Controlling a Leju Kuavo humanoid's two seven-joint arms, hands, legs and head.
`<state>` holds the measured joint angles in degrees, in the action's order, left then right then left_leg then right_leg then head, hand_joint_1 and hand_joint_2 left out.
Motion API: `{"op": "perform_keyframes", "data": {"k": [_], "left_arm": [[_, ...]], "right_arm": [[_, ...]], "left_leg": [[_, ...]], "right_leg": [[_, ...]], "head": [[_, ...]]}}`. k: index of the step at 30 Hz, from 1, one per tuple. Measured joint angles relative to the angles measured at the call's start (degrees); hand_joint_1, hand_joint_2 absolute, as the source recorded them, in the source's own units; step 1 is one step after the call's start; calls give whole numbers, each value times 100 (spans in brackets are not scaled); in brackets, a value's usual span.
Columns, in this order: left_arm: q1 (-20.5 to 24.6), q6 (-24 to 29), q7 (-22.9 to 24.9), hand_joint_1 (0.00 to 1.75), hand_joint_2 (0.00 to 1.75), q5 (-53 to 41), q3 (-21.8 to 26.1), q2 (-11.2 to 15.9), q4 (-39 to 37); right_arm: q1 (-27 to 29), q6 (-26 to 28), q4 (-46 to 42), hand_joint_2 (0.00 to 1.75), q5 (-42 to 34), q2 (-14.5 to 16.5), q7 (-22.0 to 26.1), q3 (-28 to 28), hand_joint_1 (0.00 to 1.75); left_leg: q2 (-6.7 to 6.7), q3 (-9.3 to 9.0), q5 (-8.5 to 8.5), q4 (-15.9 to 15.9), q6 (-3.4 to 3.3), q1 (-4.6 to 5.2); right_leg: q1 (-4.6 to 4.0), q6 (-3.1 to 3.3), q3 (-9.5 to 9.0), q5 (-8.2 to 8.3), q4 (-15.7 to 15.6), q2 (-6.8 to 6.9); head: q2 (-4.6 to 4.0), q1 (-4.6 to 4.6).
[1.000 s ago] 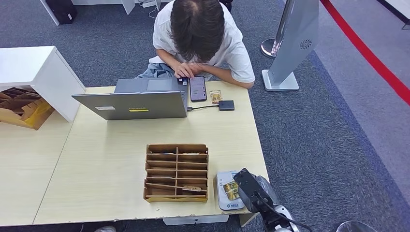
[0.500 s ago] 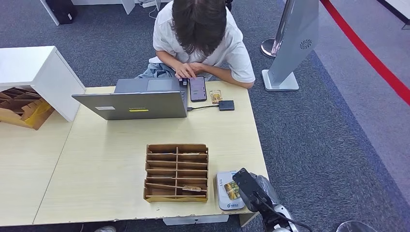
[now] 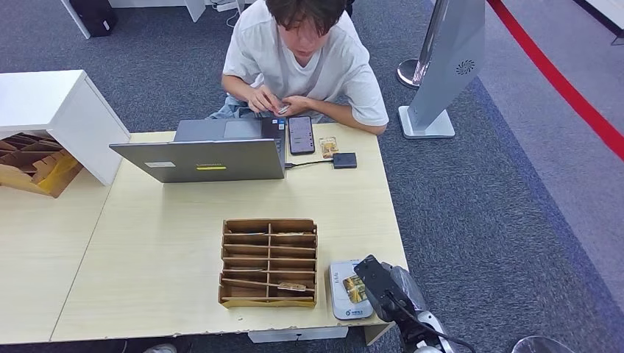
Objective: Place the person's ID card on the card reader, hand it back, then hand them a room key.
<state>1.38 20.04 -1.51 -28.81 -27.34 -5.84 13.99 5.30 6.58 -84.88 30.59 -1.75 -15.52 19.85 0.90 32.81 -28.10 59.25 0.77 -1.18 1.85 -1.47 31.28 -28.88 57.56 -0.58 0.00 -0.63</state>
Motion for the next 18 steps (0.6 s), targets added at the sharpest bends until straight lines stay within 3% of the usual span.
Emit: {"op": "perform_keyframes", "data": {"k": [18], "left_arm": [[-21, 32, 0, 0, 0, 66, 0, 0, 2]], "right_arm": [[-1, 202, -61, 175, 180, -2, 13, 4, 175]], "left_leg": [[0, 0, 0, 0, 0, 0]], "right_leg": [[0, 0, 0, 0, 0, 0]], "head": [[0, 2]]}}
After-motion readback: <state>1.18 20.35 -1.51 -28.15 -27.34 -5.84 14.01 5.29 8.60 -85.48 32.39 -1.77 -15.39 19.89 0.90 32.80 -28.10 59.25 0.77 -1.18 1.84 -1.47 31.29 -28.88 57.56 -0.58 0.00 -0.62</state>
